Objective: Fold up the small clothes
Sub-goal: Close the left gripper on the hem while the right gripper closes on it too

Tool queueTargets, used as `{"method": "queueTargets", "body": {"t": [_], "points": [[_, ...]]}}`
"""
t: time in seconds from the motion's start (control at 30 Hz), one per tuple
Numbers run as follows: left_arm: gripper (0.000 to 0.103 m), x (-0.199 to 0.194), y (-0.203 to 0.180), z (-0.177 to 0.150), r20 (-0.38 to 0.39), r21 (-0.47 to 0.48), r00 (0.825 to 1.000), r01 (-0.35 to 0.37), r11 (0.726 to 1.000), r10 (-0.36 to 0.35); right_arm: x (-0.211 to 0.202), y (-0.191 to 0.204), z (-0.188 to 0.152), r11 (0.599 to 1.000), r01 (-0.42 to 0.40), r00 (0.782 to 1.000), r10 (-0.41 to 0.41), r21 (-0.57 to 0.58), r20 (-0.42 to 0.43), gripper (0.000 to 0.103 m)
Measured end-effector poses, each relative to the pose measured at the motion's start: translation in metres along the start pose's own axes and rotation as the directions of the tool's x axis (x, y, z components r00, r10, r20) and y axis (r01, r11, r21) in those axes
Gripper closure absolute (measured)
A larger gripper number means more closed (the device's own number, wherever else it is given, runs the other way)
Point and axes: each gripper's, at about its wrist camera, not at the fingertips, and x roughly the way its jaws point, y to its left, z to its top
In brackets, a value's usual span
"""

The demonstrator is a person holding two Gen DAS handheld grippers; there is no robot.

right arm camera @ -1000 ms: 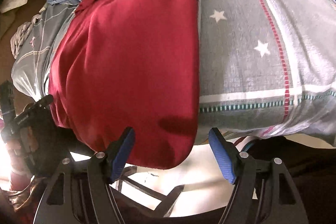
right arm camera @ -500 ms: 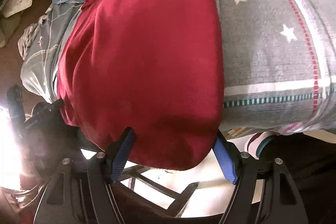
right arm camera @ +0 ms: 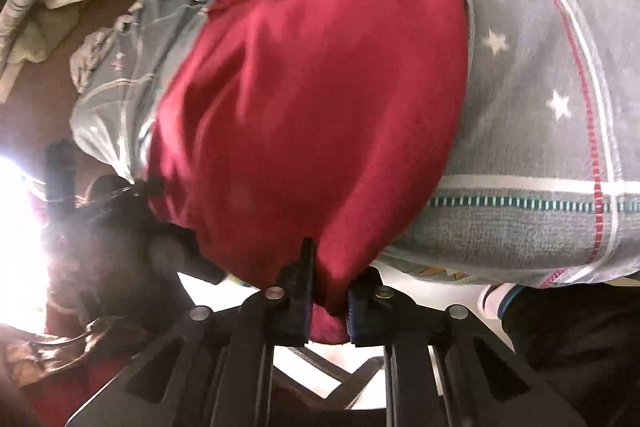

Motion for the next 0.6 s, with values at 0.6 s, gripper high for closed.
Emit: {"method": "queueTargets", "body": {"t": [0.6], "points": [[0.097,-0.064,-0.006,0.056,0.23,0.067,0.972,0.027,0.997,-0.042,-0.079,-0.005,0.045,0.994,-0.11,0.952,0.11,-0.017,0.284,0.093]]}}
